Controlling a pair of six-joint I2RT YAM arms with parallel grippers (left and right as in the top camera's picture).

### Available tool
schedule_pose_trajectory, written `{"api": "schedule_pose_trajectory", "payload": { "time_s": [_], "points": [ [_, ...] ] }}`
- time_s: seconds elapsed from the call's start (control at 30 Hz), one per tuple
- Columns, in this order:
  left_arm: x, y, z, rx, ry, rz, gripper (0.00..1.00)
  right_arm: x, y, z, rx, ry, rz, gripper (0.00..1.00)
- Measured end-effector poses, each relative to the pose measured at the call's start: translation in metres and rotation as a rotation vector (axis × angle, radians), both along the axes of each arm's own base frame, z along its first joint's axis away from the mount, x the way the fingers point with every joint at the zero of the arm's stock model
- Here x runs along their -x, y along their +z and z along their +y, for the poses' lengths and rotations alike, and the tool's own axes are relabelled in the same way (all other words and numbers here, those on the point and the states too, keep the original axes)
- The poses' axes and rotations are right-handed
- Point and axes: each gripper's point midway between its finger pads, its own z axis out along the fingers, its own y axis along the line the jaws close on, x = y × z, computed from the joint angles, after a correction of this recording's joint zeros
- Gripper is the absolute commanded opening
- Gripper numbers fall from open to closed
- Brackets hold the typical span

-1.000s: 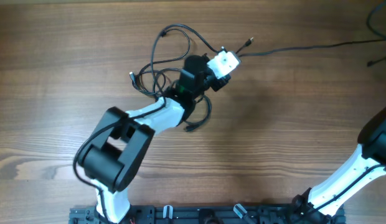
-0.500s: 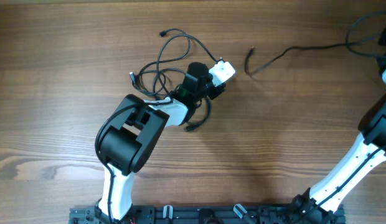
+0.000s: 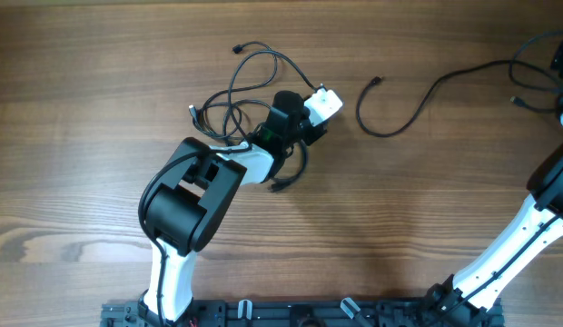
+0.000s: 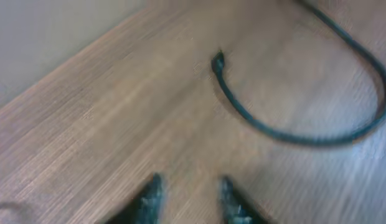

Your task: Untangle cables

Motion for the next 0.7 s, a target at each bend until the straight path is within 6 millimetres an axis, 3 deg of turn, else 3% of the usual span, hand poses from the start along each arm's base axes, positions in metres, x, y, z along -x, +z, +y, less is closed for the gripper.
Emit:
{"api": "schedule_pose_trajectory", "payload": {
  "time_s": [0.07, 0.17, 0.2, 0.23, 0.27, 0.37, 0.47, 0.5, 0.53, 0.6, 0.7],
  "points": [
    [-0.006, 0.013, -0.001, 0.061, 0.024, -0.022, 0.52, 0.000, -0.002, 0.001, -0.006, -0.001, 0.009, 1.00],
    [-0.015, 0.029, 0.003, 0.171, 0.078, -0.007, 0.57, -0.001, 0.000, 0.008, -0.019, 0.009, 0.027, 1.00],
    [-0.019, 0.028, 0.009, 0.205, 0.110, 0.033, 0.64, -0.003, 0.010, 0.015, -0.021, 0.019, 0.029, 1.00],
    [-0.021, 0.028, 0.015, 0.221, 0.133, 0.059, 0.91, -0.006, 0.024, 0.022, -0.018, 0.030, 0.025, 1.00],
    [-0.024, 0.029, 0.022, 0.234, 0.161, 0.095, 1.00, -0.007, 0.033, 0.028, -0.018, 0.041, 0.023, 1.00],
    [-0.021, 0.044, 0.046, 0.223, 0.231, 0.187, 1.00, -0.015, 0.097, 0.070, -0.008, 0.124, -0.009, 1.00],
    [-0.009, 0.071, 0.073, 0.192, 0.284, 0.264, 1.00, -0.017, 0.153, 0.126, -0.015, 0.228, -0.022, 1.00],
    [-0.002, 0.083, 0.084, 0.183, 0.304, 0.286, 1.00, -0.016, 0.166, 0.151, -0.028, 0.271, -0.011, 1.00],
    [0.008, 0.094, 0.101, 0.162, 0.335, 0.326, 1.00, -0.014, 0.181, 0.188, -0.050, 0.337, 0.010, 1.00],
    [0.021, 0.114, 0.132, 0.158, 0.398, 0.368, 1.00, -0.011, 0.189, 0.241, -0.086, 0.430, 0.056, 1.00],
    [0.050, 0.121, 0.188, 0.158, 0.552, 0.502, 1.00, -0.003, 0.179, 0.326, -0.145, 0.575, 0.164, 1.00]
  ]
}}
